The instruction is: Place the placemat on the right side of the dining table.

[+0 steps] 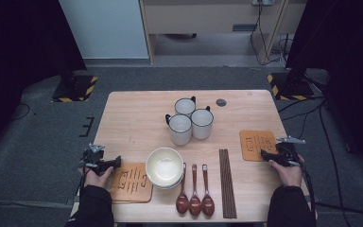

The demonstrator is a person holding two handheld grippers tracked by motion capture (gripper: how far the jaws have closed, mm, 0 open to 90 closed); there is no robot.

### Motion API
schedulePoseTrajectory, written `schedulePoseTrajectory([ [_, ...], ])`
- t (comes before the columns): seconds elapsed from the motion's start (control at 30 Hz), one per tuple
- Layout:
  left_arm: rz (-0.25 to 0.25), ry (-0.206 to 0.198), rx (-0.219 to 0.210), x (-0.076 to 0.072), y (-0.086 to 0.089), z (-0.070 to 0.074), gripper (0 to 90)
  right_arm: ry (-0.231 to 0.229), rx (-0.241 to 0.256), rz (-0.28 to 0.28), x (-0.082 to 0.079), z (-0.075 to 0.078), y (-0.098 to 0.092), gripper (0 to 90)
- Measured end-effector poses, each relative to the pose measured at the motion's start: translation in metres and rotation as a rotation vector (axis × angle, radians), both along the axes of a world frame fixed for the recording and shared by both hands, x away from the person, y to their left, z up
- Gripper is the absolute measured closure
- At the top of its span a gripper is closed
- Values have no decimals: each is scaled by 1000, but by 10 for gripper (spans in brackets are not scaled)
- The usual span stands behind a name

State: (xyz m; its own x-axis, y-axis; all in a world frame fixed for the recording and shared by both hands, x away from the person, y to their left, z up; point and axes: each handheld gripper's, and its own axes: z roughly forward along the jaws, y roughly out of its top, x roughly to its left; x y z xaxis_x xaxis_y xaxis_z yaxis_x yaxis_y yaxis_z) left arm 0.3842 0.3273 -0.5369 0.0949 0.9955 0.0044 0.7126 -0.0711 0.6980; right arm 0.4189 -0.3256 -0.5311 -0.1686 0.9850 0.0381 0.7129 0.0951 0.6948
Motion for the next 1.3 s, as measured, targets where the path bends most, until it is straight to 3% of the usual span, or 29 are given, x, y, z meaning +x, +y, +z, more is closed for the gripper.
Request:
schedulePoseTrajectory([
  [0.3,0,0,0,0,0,0,0,-5,0,-1,0,0,-2,212],
  [0.67,0,0,0,0,0,0,0,-54,27,0,-5,12,2,226],
  [0.8,-2,0,-1,0,0,0,0,-60,68,-15,-8,19,4,226],
  [1.0,-4,0,-2,0,0,0,0,-71,91,-23,-13,27,5,234],
  [1.17,-8,-4,-3,0,2,0,0,-106,100,3,-15,36,14,236],
  [1.3,-7,-6,-3,-2,4,2,53,-126,91,35,-17,42,22,237],
])
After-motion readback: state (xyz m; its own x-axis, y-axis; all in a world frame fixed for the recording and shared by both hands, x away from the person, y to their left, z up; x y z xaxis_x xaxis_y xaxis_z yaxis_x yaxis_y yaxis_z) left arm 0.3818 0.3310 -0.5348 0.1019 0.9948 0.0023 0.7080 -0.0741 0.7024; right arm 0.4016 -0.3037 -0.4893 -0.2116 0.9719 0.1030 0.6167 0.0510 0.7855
